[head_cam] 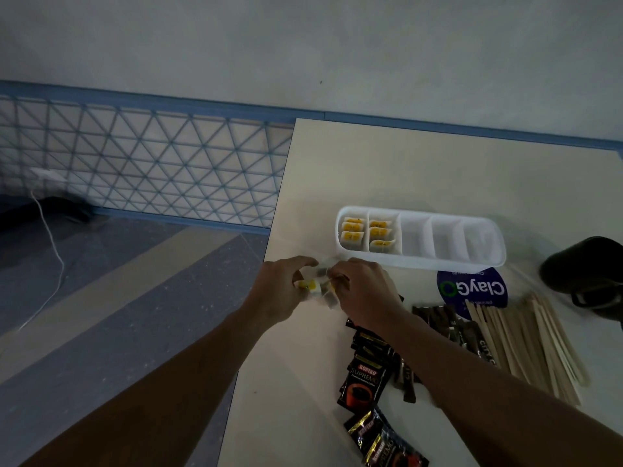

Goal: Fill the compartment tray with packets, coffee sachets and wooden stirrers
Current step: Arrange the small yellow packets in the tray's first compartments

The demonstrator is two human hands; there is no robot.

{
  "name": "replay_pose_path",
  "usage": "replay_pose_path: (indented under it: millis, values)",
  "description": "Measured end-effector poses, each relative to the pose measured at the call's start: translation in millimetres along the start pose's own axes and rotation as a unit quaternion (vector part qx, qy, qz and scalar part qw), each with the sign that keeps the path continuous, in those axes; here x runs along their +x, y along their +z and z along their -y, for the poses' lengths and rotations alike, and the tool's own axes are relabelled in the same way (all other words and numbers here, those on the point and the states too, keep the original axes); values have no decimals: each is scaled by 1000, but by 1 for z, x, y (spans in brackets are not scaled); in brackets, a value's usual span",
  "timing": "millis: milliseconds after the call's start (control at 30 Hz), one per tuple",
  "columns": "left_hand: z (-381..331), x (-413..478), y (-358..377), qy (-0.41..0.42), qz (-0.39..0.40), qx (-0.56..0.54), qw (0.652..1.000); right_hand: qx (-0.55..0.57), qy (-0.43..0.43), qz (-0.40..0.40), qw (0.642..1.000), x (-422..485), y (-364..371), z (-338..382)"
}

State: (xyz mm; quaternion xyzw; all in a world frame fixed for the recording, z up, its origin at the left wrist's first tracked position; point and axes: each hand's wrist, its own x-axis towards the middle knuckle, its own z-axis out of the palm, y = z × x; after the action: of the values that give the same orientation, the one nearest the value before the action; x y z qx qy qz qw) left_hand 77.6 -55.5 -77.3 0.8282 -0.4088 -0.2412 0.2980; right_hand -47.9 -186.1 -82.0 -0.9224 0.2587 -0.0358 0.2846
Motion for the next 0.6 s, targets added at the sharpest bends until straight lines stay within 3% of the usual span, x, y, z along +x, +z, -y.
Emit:
replay_pose_path:
  millis: [133,400,600]
  values:
    - [1,2,-1,-4,21,12,1000,7,12,-24,1000,2,-3,-1]
    - [-4,7,3,0,-23,21,1000,25,-51,1,998,3,-3,2]
    - [-1,7,6,-9,-51,27,998,54,-37,6,998,-2,0,1]
